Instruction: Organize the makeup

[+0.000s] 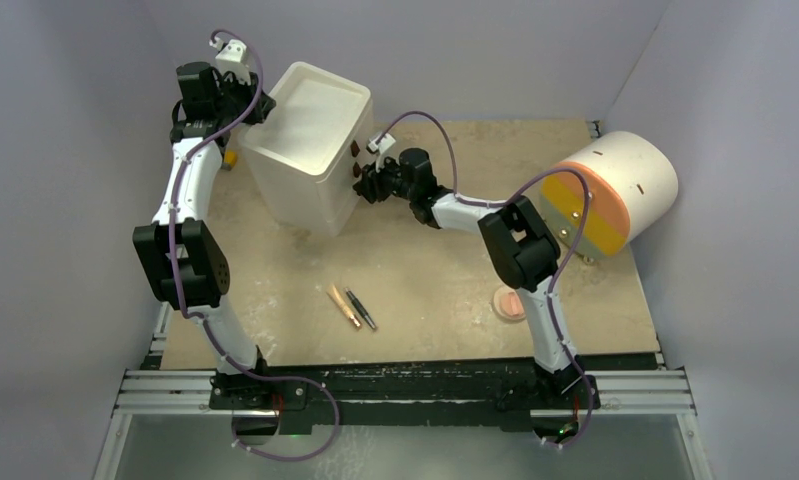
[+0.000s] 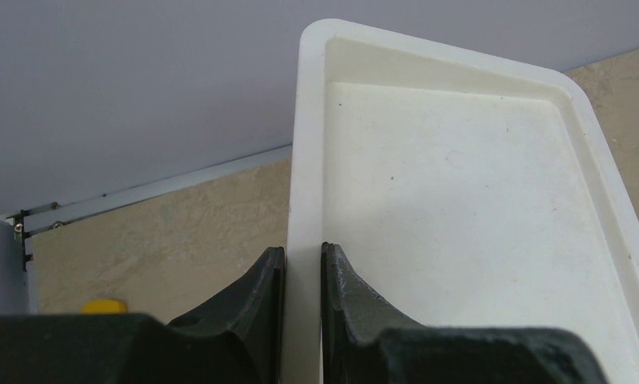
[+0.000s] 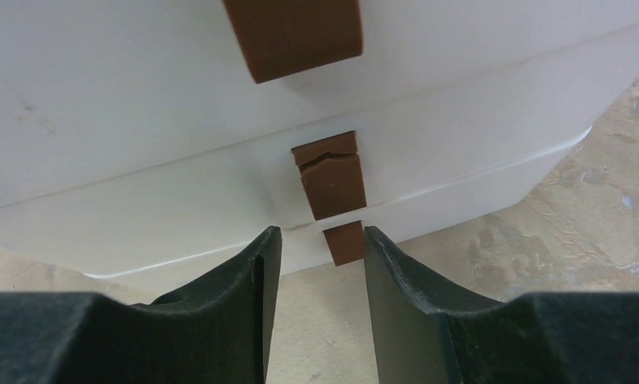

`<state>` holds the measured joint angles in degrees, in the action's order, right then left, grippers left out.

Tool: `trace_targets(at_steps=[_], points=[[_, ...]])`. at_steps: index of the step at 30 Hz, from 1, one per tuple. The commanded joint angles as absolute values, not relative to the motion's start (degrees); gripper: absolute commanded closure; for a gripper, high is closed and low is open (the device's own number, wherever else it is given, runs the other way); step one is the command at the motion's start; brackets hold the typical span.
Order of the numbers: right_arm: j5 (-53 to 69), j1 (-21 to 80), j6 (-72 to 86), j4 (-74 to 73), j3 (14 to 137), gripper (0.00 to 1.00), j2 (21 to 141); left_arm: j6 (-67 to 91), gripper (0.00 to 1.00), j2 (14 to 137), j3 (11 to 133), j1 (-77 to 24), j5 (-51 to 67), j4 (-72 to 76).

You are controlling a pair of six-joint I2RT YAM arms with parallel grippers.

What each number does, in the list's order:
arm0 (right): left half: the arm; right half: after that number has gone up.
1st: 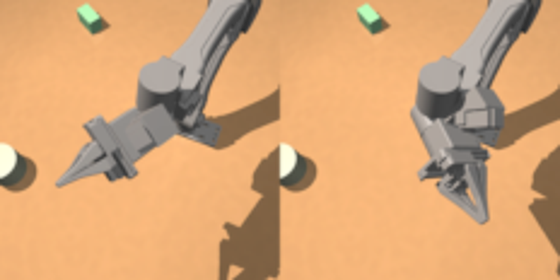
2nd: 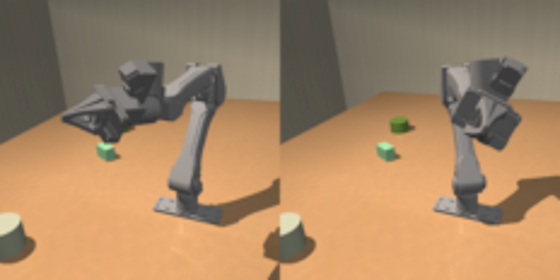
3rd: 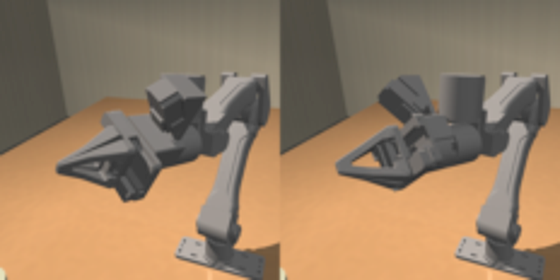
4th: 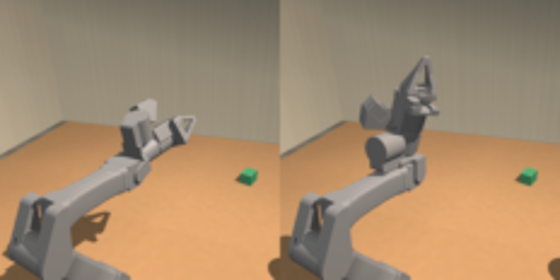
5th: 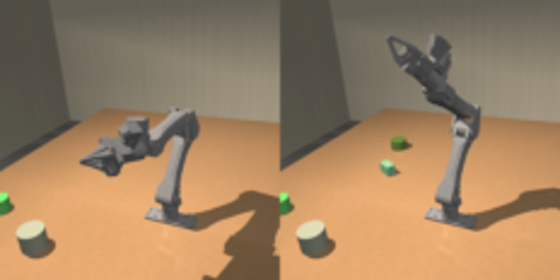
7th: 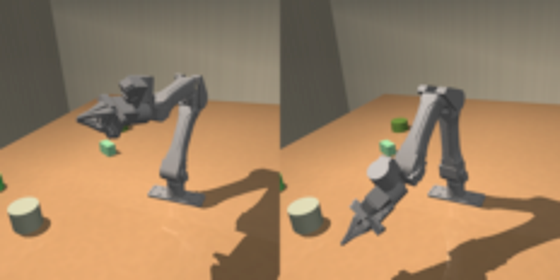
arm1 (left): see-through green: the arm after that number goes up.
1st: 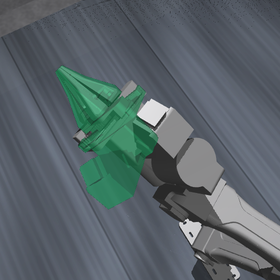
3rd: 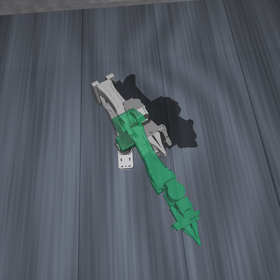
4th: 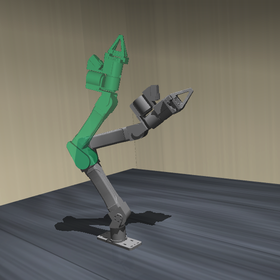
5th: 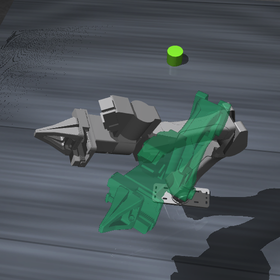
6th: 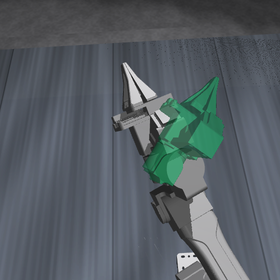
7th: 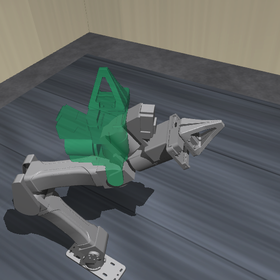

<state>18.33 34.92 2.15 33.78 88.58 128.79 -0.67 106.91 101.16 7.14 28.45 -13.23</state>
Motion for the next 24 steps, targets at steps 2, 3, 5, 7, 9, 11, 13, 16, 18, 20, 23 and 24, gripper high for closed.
trace_targets(at_steps=[2, 3, 5, 7, 9, 11, 13, 16, 18, 20, 23, 24], points=[[20.15, 34.83, 1.68, 36.96, 87.85, 0.56, 123.6, 0.26, 1.0, 110.92, 100.02, 4.58, 29.9, -22.93], [19.9, 34.74, 1.53, 36.97, 88.03, 0.57, 123.54, 0.26, 1.0, 110.92, 100.01, 4.57, 29.84, -22.94], [19.51, 34.47, 1.49, 37.03, 88.66, 0.58, 123.86, 0.26, 1.0, 110.79, 100.0, 4.57, 29.83, -23.04], [19.51, 34.15, 1.49, 36.84, 89.38, 0.6, 124.18, 0.26, 1.0, 110.66, 99.94, 4.57, 29.75, -23.12], [19.88, 34.02, 1.49, 36.64, 89.83, 0.61, 124.2, 0.26, 1.0, 110.76, 100.01, 4.57, 29.71, -23.09], [20.11, 33.96, 1.45, 36.34, 90.27, 0.62, 124.2, 0.22, 1.0, 110.89, 100.14, 4.57, 29.71, -23.04], [20.28, 33.93, 1.33, 36.02, 90.7, 0.64, 124.35, 0.26, 1.0, 111.05, 100.12, 4.57, 29.78, -23.12], [20.62, 33.93, 1.31, 35.94, 91.35, 0.66, 124.48, 0.26, 1.0, 111.17, 100.27, 4.57, 29.73, -23.14], [20.95, 33.97, 1.21, 35.64, 91.85, 0.66, 124.47, 0.26, 1.0, 111.25, 100.4, 4.57, 29.78, -23.28], [21.32, 33.97, 1.32, 35.4, 92.3, 0.66, 124.37, 0.26, 1.0, 111.38, 100.5, 4.57, 29.82, -23.3], [21.93, 33.93, 1.45, 34.84, 93.08, 0.66, 124.2, 0.26, 1.0, 111.6, 100.63, 4.57, 29.85, -23.39], [22.22, 33.93, 1.48, 34.66, 93.26, 0.66, 124.19, 0.26, 1.0, 111.62, 100.68, 4.57, 29.96, -23.4]])
